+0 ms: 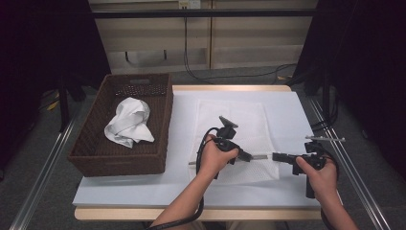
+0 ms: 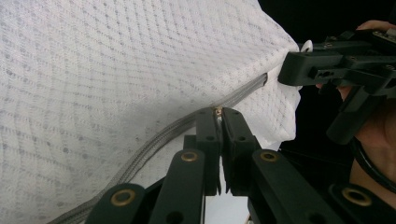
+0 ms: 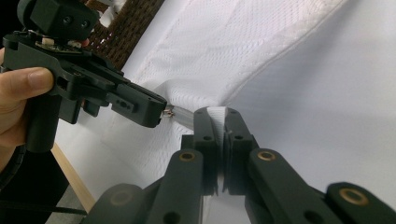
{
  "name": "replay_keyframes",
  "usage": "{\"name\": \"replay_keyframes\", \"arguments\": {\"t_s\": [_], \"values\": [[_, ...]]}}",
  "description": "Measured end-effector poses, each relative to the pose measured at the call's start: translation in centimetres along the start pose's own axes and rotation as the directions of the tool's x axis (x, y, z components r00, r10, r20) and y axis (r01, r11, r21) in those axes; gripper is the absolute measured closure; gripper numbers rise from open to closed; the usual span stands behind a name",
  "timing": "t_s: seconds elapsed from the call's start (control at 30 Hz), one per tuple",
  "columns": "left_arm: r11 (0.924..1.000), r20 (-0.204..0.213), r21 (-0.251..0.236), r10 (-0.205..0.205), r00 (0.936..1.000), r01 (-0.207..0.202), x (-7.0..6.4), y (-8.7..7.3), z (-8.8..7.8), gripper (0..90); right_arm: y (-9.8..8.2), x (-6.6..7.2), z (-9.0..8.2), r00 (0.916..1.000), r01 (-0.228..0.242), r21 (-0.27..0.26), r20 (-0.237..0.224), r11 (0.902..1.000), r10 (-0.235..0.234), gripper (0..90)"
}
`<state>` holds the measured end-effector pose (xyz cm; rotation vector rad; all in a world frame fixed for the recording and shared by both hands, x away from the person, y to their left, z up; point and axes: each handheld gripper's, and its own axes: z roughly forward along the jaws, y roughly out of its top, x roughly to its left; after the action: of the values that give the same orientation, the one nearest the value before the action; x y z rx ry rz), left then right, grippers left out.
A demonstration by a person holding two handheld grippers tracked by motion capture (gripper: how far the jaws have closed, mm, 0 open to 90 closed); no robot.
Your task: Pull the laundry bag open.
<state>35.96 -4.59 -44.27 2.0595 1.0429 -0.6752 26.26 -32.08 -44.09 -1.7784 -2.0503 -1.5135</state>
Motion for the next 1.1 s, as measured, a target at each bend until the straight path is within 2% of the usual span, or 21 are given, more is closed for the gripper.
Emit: {"name": "replay_keyframes", "arguments": {"t_s": [0.13,0.3,0.37,0.47,0.57,0.73,0.8,0.87,0.9,0.93,0.97,1.0,1.1], "values": [[0.9999,-0.003,-0.004,-0.01,0.9999,0.01,-0.18,-0.04,0.02,86.7,-0.08,0.02,-0.02,1.0,0.001,0.001,-0.002,1.0,-0.001,86.9],[1.0,-0.014,0.004,0.002,0.9999,-0.002,-0.52,0.02,-0.02,86.7,-0.1,0.11,-0.14,1.0,0.006,0.004,0.002,1.0,-0.006,86.9],[1.0,-0.012,0.004,-0.007,0.9999,0.007,-0.67,0.18,0.01,86.7,-0.1,0.13,-0.23,1.0,0.002,0.001,0.001,1.0,-0.002,86.9],[0.9998,-0.02,0.017,0.009,0.9998,-0.009,-0.63,0.25,-0.04,86.8,-0.11,-0.02,-0.26,1.0,-0.001,0.003,-0.002,1.0,0.001,86.9],[0.9998,-0.003,0.019,-0.009,1.0,0.009,-0.49,0.12,0.09,86.8,-0.22,-0.2,-0.25,0.9999,-0.01,0.007,-0.001,0.9999,0.01,86.9],[0.9996,-0.005,0.025,-0.012,0.9999,0.012,-0.23,0.1,0.07,86.8,-0.19,-0.17,-0.22,0.9999,-0.011,0.01,-0.006,0.9999,0.011,86.9],[0.9997,0.008,0.019,-0.017,0.9998,0.017,-0.15,0.04,0.02,86.8,-0.23,-0.23,-0.17,0.9998,-0.016,0.012,-0.01,0.9998,0.016,87.0],[0.9996,0.004,0.019,-0.02,0.9998,0.02,-0.11,0.0,0.02,86.8,-0.26,-0.27,-0.16,0.9998,-0.017,0.009,-0.011,0.9998,0.017,87.0],[0.9994,-0.015,0.023,-0.025,0.9996,0.025,-0.13,0.02,0.06,86.8,-0.28,-0.31,-0.17,0.9998,-0.016,0.013,-0.013,0.9998,0.016,87.0],[0.9992,0.003,0.023,-0.032,0.9995,0.032,0.28,-0.02,-0.07,86.8,-0.25,-0.4,-0.37,0.9999,-0.016,0.01,0.005,0.9998,0.016,87.0],[0.9989,0.015,0.022,-0.042,0.999,0.041,0.3,-0.04,-0.09,86.8,-0.21,-0.54,-0.47,0.9998,-0.02,0.007,-0.004,0.9998,0.02,87.0],[0.9993,0.013,0.031,-0.024,0.9996,0.023,0.27,-0.03,-0.17,86.8,-0.17,-0.61,-0.51,0.9997,-0.021,0.004,-0.01,0.9998,0.021,87.0],[0.9993,-0.015,0.029,-0.024,0.9996,0.025,-0.14,0.12,-0.37,86.8,-0.13,-0.38,-0.42,0.9998,-0.016,0.005,-0.014,0.9999,0.016,87.0]]}}
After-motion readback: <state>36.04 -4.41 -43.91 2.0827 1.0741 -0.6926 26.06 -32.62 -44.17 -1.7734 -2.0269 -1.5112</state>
